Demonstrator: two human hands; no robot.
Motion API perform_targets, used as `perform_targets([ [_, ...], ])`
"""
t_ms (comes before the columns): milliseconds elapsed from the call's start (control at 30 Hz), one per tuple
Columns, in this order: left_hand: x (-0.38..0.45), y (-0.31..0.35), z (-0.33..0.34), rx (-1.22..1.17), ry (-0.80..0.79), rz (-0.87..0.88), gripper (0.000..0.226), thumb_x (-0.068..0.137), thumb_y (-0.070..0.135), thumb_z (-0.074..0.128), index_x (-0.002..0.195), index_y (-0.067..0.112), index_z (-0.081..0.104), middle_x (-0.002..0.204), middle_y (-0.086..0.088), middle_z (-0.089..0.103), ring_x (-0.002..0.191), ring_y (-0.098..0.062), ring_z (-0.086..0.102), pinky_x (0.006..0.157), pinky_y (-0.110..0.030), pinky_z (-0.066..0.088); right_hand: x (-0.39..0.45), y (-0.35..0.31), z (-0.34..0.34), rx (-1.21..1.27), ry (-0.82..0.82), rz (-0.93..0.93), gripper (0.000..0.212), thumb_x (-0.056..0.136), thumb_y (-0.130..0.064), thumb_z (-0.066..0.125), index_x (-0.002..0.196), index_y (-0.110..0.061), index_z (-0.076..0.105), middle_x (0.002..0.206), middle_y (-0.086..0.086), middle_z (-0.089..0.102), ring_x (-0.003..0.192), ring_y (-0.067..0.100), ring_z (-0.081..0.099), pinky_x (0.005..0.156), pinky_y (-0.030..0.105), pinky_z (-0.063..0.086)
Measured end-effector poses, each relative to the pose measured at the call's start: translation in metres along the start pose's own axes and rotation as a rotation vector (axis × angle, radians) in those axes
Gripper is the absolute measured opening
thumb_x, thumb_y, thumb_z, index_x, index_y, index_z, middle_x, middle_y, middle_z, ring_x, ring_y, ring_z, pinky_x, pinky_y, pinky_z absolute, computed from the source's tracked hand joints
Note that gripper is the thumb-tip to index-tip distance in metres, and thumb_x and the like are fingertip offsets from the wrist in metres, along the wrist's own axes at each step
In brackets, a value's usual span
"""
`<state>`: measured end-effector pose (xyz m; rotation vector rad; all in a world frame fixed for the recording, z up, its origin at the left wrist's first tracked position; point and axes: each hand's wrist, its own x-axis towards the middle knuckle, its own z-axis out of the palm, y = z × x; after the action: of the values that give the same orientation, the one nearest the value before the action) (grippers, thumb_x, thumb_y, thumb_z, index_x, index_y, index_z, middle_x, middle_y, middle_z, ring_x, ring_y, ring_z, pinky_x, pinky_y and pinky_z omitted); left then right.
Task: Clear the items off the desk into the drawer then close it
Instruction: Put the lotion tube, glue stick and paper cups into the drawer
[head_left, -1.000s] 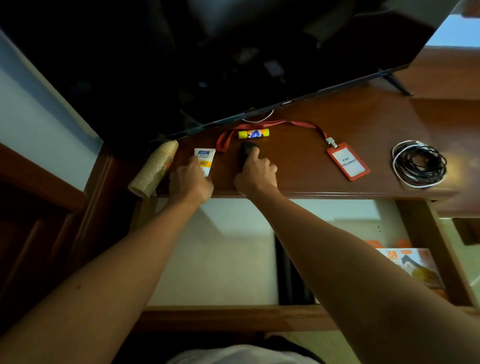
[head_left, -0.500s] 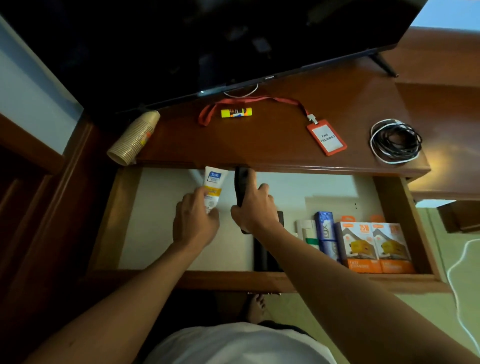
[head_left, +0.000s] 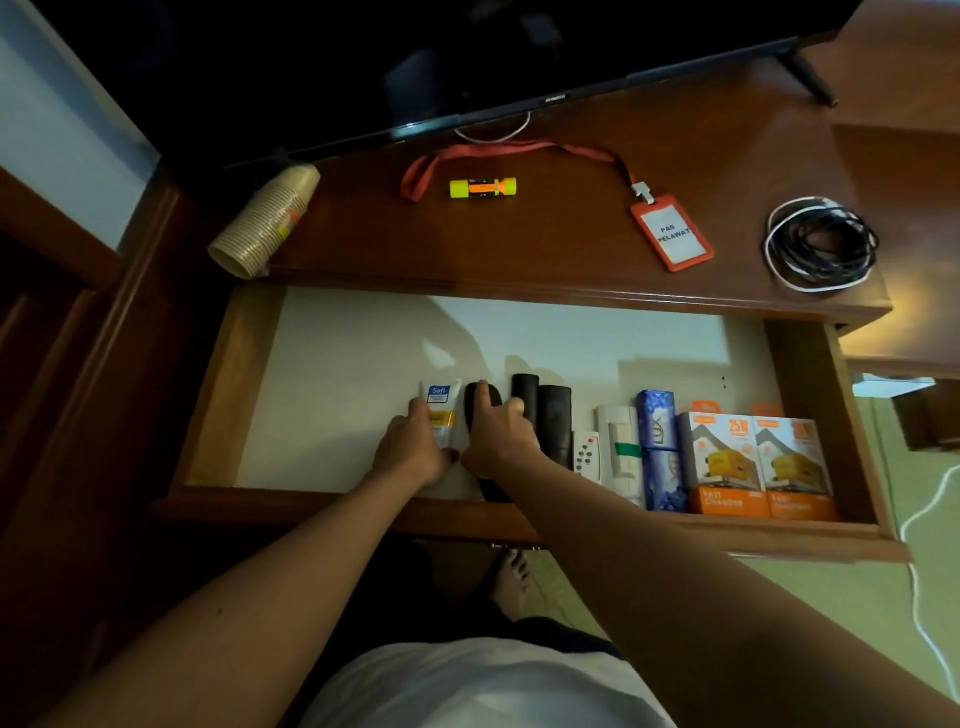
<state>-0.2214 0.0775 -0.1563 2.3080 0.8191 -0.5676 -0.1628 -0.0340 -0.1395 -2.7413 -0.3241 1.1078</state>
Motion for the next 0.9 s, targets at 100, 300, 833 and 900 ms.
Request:
perform_targets([
  [100,0.005,0.000,-0.005,-0.014,-0.030,0.034,0.057,0.076,0.032,0.082,0.119,0.017,0.048,0.123,-0.013,0.063,0.109,-0.032,0.061,0.082,-0.033,0.048,0.006,0.000,-0.005,-0.046,-0.020,0.015,0.114,0.085,-0.026,0.076,0.159,-0.027,-0.010,0.143,0.030,0.032,0.114,0.041,0.057,0.084,0.043,0.053],
  [300,0.007,0.004,-0.001,-0.031,-0.084,0.036,0.060,0.078,0.032,0.081,0.125,0.017,0.047,0.128,-0.009,0.062,0.114,-0.028,0.060,0.084,-0.030,0.046,0.015,-0.001,-0.017,-0.157,0.077,0.014,0.083,0.085,-0.043,0.072,0.149,-0.017,0.026,0.129,0.020,0.049,0.114,0.037,0.056,0.070,0.041,0.044],
  [833,0.006,0.009,0.003,-0.015,-0.157,0.044,0.060,0.077,0.027,0.083,0.125,0.018,0.048,0.128,-0.006,0.062,0.113,-0.025,0.060,0.086,-0.028,0.045,0.025,0.009,-0.025,-0.236,0.090,-0.088,0.073,0.081,-0.039,0.077,0.138,-0.012,0.041,0.131,0.016,0.046,0.120,0.036,0.049,0.090,0.047,0.048],
  [900,0.005,0.008,0.002,0.005,-0.178,0.042,0.060,0.075,0.027,0.084,0.122,0.019,0.048,0.125,-0.007,0.062,0.111,-0.025,0.060,0.082,-0.029,0.045,0.025,0.009,-0.028,-0.250,0.093,-0.095,0.073,0.080,-0.039,0.079,0.138,-0.010,0.043,0.132,0.016,0.045,0.122,0.036,0.048,0.092,0.047,0.046],
])
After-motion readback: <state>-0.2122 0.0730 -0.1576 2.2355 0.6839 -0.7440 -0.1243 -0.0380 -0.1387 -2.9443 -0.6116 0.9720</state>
